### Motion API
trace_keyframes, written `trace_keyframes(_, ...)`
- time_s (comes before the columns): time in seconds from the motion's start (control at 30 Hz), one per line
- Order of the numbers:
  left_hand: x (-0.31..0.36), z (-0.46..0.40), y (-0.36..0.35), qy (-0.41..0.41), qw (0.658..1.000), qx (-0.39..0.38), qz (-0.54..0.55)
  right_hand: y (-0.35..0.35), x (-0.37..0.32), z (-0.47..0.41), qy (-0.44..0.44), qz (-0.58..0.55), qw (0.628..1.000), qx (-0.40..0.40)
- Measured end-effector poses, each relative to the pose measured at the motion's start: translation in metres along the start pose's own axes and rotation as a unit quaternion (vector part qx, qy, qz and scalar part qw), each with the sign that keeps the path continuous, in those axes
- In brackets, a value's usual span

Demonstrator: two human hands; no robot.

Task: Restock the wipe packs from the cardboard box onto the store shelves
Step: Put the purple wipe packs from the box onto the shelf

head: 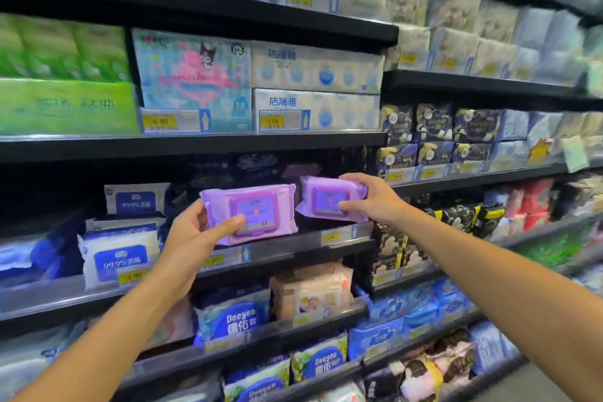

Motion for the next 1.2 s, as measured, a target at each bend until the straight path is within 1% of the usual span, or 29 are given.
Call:
trace_keyframes(0.1,0.003,-0.024,-0.001,-0.01,1.0,-0.007,-0.005,-0.013,0.012,-0.03,-0.021,0.053,0.998,-0.02)
trace_keyframes(0.27,-0.008,-0.045,-0.008,-0.005,0.999,-0.029,-0.013,-0.043,0.04,-0.068,-0.042,0.087,0.994,-0.044)
trace_keyframes(0.3,-0.01,-0.048,-0.01,-0.004,0.999,-0.037,-0.017,-0.051,0.047,-0.073,-0.044,0.108,0.991,-0.064)
trace_keyframes(0.37,-0.013,-0.055,-0.013,-0.007,0.999,-0.044,-0.028,-0.066,0.061,-0.08,-0.042,0.186,0.976,-0.104)
trace_keyframes(0.4,-0.015,-0.059,-0.013,-0.008,0.999,-0.041,-0.033,-0.069,0.065,-0.083,-0.035,0.225,0.968,-0.11)
trace_keyframes(0.5,-0.023,-0.068,-0.013,-0.003,0.999,-0.034,-0.041,-0.074,0.068,-0.09,-0.016,0.272,0.958,-0.088)
trace_keyframes(0.67,-0.045,-0.078,-0.014,0.023,0.997,-0.034,-0.062,-0.082,0.076,-0.091,-0.031,0.34,0.937,-0.073)
trace_keyframes(0.73,-0.05,-0.084,-0.019,0.03,0.996,-0.033,-0.079,-0.074,0.06,-0.082,-0.007,0.32,0.947,-0.042)
trace_keyframes(0.8,-0.051,-0.094,-0.028,0.029,0.995,-0.033,-0.093,-0.061,0.044,-0.07,0.02,0.271,0.962,0.002)
trace_keyframes(0.87,-0.054,-0.105,-0.043,0.027,0.995,-0.034,-0.09,-0.051,0.041,-0.055,0.029,0.194,0.98,0.024)
trace_keyframes(0.9,-0.056,-0.111,-0.053,0.028,0.995,-0.035,-0.085,-0.049,0.041,-0.047,0.024,0.147,0.989,0.021)
trace_keyframes(0.97,-0.062,-0.119,-0.076,0.031,0.996,-0.045,-0.072,-0.048,0.044,-0.035,0.002,0.07,0.998,0.006)
trace_keyframes(1.07,-0.073,-0.127,-0.115,0.027,0.991,-0.082,-0.098,-0.037,0.049,-0.031,-0.038,0.017,0.999,0.009)
trace_keyframes(1.13,-0.09,-0.133,-0.132,0.045,0.981,-0.098,-0.159,-0.033,0.065,-0.03,-0.098,0.014,0.995,-0.003)
trace_keyframes(1.2,-0.108,-0.14,-0.136,0.06,0.955,-0.099,-0.271,-0.037,0.086,-0.026,-0.153,0.072,0.985,-0.042)
Point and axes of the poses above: each hand's wrist, its own z-axis away from the middle knuckle, its own y-axis out of the back of the hand, x = y × z, the point moved 10 cm from there along -z, towards the middle knuckle, and after that the axes turned 7 degrees about z, right-handed, at the moved point
